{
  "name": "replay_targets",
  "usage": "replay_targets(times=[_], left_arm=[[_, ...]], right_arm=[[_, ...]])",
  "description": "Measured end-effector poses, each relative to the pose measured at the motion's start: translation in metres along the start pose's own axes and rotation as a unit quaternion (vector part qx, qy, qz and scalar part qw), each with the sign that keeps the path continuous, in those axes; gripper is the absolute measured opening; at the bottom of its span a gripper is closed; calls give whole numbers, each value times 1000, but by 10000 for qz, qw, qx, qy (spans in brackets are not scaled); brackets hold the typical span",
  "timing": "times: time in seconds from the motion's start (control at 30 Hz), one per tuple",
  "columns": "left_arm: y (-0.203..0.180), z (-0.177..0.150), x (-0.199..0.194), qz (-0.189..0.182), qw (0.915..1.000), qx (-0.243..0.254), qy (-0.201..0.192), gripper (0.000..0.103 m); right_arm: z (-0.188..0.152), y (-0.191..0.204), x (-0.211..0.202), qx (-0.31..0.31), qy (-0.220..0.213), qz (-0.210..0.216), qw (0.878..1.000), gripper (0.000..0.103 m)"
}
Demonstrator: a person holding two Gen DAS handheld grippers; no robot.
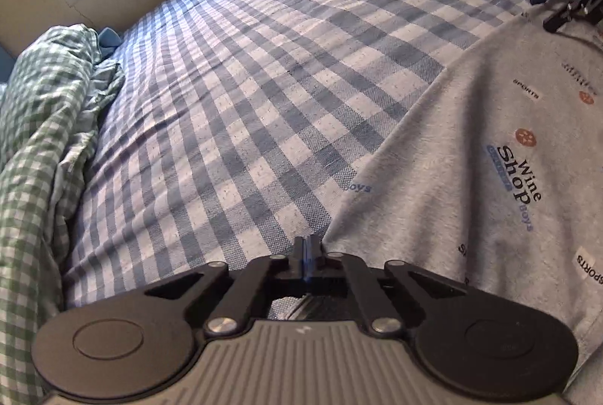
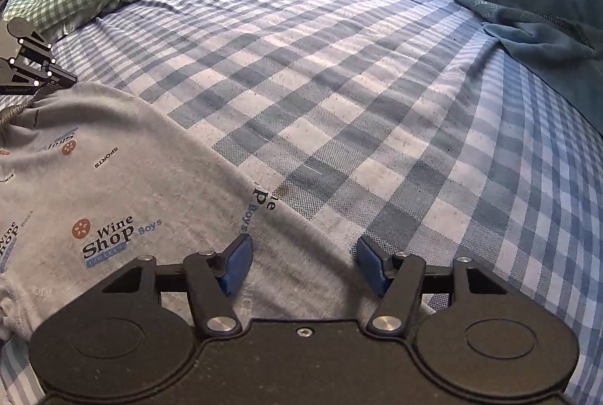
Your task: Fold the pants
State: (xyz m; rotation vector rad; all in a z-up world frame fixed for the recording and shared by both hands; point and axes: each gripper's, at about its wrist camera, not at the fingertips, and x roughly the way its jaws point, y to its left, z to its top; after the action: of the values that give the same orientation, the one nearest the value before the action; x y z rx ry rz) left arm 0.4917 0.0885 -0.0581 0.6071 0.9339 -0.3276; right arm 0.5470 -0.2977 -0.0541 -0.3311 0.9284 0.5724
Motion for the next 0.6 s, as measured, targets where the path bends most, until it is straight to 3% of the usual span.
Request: replay_targets(times=[0.03,0.07,0.13,0.23,0.3,0.43,0.47,0.53,0.57,0.6], left_arm=[[-5,2,-1,72,10000,55,-4,0],[-7,3,-2,120,9999,-25,2,0],[-5,5,-5,270,9993,-262,-41,0],[0,5,-13,747,9961,-448,-154,0],[6,4,-21,824,9944,-626,-237,0],[14,1,-38,285,9940,-859,-622,0],[16,2,-40,36,9936,-908,-668,4],[21,4,-38,-277,9920,-1024,-685,27],[23,3,-36,-333,9917,-1021,-701,60],[25,3,-35,-362,9921,-944,-736,72]], right_arm=[[-1,2,-2,-21,-37,14,10000,42],[-1,4,-3,-42,-75,-28,10000,20],[-1,9,-6,-104,-119,-204,9997,4],[-5,18,-16,-154,-262,-465,9985,0],[-8,25,-28,-175,-435,-544,9974,0],[-12,34,-47,-110,-622,-657,9958,0],[-12,35,-49,-107,-610,-671,9958,0],[-10,37,-49,-111,-588,-683,9959,0],[-10,37,-48,-109,-585,-675,9959,0],[-10,37,-47,-124,-575,-661,9961,0]])
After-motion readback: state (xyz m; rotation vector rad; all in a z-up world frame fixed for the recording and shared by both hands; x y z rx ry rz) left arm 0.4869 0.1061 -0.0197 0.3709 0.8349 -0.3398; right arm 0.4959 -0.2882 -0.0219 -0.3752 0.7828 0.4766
